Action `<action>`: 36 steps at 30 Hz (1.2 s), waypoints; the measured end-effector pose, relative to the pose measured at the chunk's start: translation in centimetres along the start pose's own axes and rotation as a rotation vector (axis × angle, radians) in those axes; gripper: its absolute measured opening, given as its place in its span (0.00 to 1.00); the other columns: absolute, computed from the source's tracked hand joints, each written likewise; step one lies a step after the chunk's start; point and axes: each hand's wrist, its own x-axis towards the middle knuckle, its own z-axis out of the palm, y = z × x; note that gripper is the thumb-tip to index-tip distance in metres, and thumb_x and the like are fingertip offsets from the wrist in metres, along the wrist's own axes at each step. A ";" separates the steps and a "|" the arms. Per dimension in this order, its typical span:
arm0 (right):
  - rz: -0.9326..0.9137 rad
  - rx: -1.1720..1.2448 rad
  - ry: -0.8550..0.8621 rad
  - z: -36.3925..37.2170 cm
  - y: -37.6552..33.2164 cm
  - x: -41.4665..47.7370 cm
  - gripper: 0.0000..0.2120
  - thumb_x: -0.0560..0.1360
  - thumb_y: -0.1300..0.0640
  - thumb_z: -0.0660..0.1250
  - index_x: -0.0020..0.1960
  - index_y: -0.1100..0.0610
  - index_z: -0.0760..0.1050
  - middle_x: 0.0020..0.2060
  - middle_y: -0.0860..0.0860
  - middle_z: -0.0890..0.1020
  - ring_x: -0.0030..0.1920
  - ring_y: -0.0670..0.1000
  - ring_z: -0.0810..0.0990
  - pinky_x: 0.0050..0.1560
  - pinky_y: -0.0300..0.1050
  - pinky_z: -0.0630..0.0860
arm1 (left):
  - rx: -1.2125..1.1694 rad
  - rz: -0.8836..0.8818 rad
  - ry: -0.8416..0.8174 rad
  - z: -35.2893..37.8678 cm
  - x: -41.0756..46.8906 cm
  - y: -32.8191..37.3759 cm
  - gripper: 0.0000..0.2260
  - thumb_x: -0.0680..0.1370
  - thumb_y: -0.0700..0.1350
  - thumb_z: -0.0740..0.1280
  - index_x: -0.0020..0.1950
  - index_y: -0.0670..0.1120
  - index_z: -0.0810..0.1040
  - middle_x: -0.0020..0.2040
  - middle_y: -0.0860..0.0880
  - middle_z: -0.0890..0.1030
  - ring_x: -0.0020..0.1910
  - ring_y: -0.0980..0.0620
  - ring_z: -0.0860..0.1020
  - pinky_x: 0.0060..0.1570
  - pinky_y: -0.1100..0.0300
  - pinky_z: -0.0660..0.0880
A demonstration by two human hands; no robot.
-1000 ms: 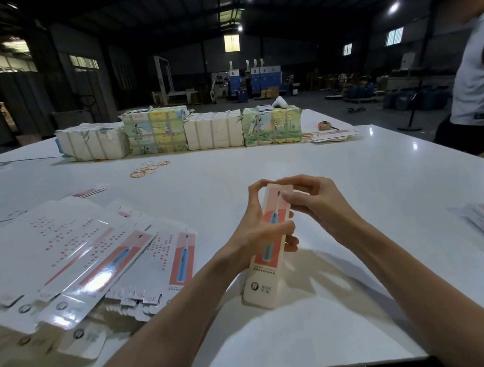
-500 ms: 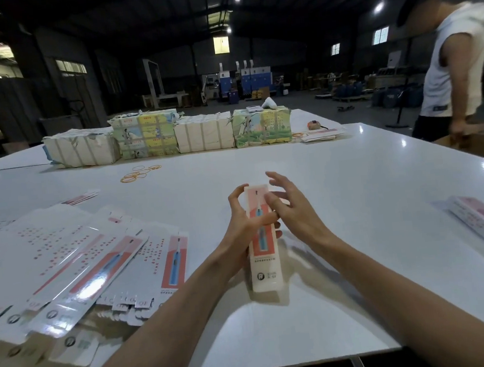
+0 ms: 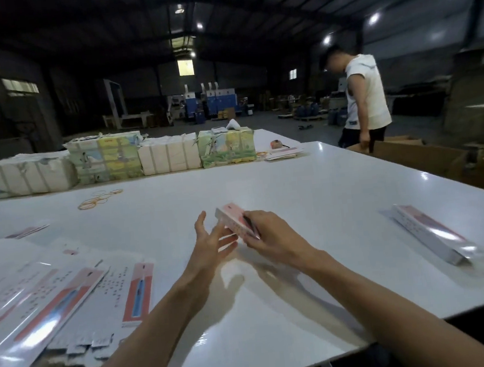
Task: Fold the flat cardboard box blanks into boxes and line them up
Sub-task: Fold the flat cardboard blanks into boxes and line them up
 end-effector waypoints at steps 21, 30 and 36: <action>0.729 -0.902 0.096 -15.0 15.9 -15.3 0.18 0.83 0.57 0.65 0.72 0.55 0.74 0.67 0.53 0.79 0.66 0.54 0.79 0.67 0.49 0.76 | 0.874 0.263 -0.336 -0.5 0.8 -2.6 0.10 0.85 0.55 0.64 0.54 0.59 0.85 0.41 0.53 0.84 0.38 0.58 0.80 0.47 0.55 0.75; 0.325 -0.670 0.079 -9.1 7.4 -4.8 0.11 0.85 0.56 0.61 0.63 0.57 0.77 0.58 0.54 0.81 0.57 0.56 0.80 0.58 0.53 0.79 | 0.846 0.201 -0.329 0.1 -0.8 -1.6 0.11 0.83 0.54 0.64 0.51 0.56 0.86 0.41 0.54 0.84 0.40 0.58 0.80 0.46 0.57 0.75; 0.199 -0.282 0.084 -1.6 0.4 1.8 0.11 0.83 0.53 0.60 0.52 0.57 0.78 0.42 0.54 0.84 0.43 0.57 0.81 0.44 0.51 0.79 | 0.778 0.168 -0.308 0.9 -1.6 -0.9 0.11 0.80 0.49 0.64 0.44 0.53 0.86 0.37 0.54 0.82 0.37 0.58 0.77 0.42 0.61 0.73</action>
